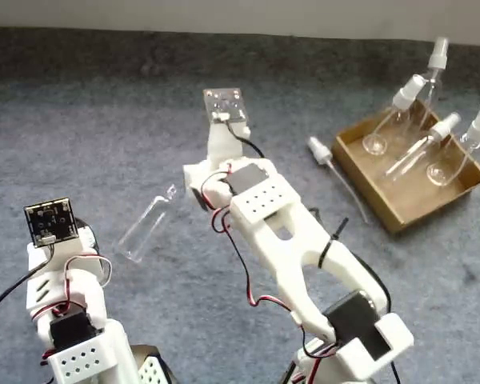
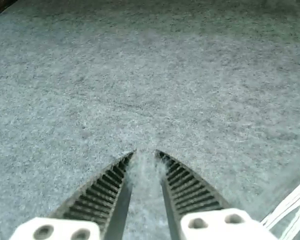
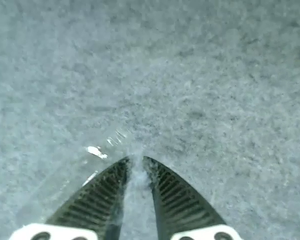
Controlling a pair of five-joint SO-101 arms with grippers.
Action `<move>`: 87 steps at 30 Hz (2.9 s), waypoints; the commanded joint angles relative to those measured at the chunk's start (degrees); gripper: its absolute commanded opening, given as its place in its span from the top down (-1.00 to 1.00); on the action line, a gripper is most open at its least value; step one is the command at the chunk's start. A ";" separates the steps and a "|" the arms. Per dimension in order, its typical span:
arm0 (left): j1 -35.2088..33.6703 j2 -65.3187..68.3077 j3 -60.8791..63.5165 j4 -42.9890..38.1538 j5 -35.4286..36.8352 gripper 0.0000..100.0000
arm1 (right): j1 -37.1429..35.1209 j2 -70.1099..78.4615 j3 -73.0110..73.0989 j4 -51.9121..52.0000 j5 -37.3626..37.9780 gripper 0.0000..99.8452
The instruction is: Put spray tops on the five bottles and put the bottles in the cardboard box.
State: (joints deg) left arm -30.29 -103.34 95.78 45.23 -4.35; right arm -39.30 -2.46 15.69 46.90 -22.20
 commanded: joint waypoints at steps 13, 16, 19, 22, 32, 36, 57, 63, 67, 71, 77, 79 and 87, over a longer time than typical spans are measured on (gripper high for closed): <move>-0.04 -0.66 -0.84 -1.14 -0.18 0.96 | -10.42 8.48 -10.07 -2.07 -26.73 0.23; -0.04 -0.66 -0.84 -1.14 -0.26 0.96 | -12.35 10.51 -10.15 -2.15 -33.85 0.18; -0.04 -0.66 -0.75 -1.14 -0.26 0.96 | -13.67 12.97 -10.15 -3.30 -37.10 0.18; 0.04 -0.66 -0.75 -1.14 -0.26 0.96 | -13.58 15.78 -10.15 -6.46 -38.59 0.18; 3.12 -0.66 0.13 -1.05 -0.53 0.96 | -13.32 23.08 -10.15 -11.12 -38.68 0.18; 3.12 -0.66 0.13 -1.05 -0.53 0.96 | -13.32 23.43 -10.15 -11.12 -38.68 0.35; 3.12 -0.66 0.22 -1.05 -0.53 0.96 | 3.74 23.34 -9.71 -7.60 -18.55 0.95; 3.12 -0.66 0.22 -1.05 -0.53 0.96 | 9.36 23.25 -10.07 1.98 -12.84 0.95; 3.12 -0.66 0.22 -1.05 -0.53 0.96 | 10.77 23.25 -10.15 3.03 -8.26 0.95; 3.12 -0.66 0.22 -1.05 -0.53 0.96 | 12.79 23.25 -10.15 3.12 -3.96 0.95; 3.12 -0.66 0.22 -1.05 -0.53 0.96 | 14.64 23.25 -10.24 3.03 11.87 0.95; 3.12 -0.66 0.22 -1.05 -0.53 0.96 | 15.25 23.25 -11.30 3.21 19.69 0.95; 3.12 -0.66 0.22 -1.05 -0.53 0.96 | 21.41 21.67 -12.79 3.30 45.10 0.94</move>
State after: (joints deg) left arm -28.18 -103.34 95.78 45.23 -4.35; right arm -21.01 21.54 5.76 49.98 15.08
